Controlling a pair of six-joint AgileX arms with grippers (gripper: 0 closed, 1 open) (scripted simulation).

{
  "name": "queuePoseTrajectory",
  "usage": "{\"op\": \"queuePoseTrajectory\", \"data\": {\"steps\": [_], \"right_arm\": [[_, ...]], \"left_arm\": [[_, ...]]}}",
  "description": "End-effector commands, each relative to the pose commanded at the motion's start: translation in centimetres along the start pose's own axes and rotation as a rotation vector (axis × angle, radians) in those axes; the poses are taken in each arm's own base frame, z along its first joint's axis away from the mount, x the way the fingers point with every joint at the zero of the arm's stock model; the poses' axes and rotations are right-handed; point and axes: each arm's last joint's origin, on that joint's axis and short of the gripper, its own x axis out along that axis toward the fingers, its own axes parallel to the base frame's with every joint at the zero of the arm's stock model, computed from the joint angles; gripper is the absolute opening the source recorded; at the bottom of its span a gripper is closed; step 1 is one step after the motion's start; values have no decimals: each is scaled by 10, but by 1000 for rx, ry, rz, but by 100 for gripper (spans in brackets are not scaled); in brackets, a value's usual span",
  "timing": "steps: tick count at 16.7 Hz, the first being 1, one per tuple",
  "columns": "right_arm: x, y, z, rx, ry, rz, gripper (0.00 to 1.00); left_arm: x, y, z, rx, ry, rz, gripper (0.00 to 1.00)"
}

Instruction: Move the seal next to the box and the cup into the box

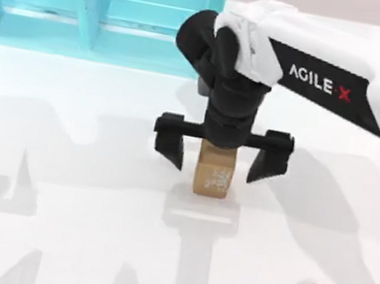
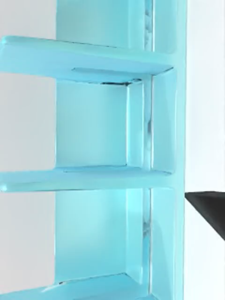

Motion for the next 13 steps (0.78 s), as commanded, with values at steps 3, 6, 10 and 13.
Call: {"op": "queuePoseTrajectory", "data": {"steps": [3,6,10,13], "right_arm": [[0,0,0,0,0,0,100],[0,0,0,0,0,0,77],[0,0,0,0,0,0,47],[0,0,0,0,0,0,25]], "left_arm": [[0,0,0,0,0,0,100],[0,0,0,0,0,0,100],[0,0,0,0,0,0,100],[0,0,0,0,0,0,100]]}}
